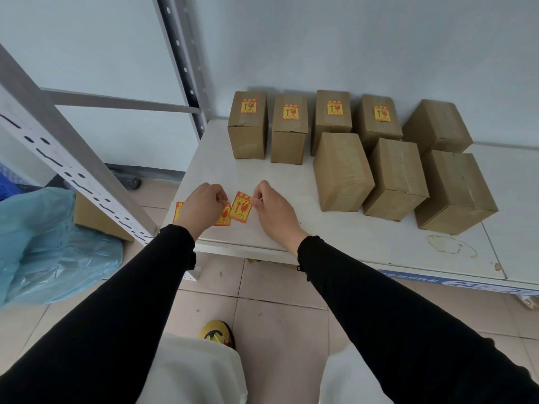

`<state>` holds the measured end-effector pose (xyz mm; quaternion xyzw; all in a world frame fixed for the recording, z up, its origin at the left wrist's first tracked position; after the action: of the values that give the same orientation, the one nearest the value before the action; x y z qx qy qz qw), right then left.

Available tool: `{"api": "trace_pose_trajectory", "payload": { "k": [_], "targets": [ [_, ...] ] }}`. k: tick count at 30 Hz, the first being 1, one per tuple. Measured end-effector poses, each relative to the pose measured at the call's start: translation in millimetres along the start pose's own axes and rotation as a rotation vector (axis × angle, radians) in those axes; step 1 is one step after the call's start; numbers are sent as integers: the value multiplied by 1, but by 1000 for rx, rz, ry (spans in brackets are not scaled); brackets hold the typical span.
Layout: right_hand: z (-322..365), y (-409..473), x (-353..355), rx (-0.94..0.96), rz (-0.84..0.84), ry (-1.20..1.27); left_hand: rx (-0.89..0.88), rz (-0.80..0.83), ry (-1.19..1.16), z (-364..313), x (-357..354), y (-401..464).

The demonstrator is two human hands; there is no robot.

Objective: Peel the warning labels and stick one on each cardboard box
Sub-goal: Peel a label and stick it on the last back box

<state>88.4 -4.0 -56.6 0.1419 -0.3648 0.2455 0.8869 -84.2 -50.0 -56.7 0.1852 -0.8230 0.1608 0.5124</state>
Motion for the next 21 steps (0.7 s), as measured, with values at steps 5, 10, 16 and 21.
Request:
{"api": "trace_pose_trajectory", "payload": {
  "k": [5, 10, 16, 21],
  "targets": [
    [6, 2, 19, -39, -92, 177, -23, -13, -27, -3, 2, -6],
    [18, 4, 66, 115, -240, 133, -65, -148, -282, -27, 31, -15],
    [9, 5, 148, 173, -312, 53, -75, -69, -837, -115, 65, -43],
    [-5, -6, 216, 215, -343, -20, -180, 76, -880, -182, 62, -47]
  ]
}}
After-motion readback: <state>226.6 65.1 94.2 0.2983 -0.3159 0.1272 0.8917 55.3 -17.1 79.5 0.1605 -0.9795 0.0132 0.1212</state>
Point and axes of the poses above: each hand's wrist, its own y-axis towards the middle knuckle, its own x-axis out of the back of the hand, z = x × y, the point moved 1 cm from there along y, towards the middle knuckle, and after that the axes turned 3 degrees about -z, right-handed, at the moved point
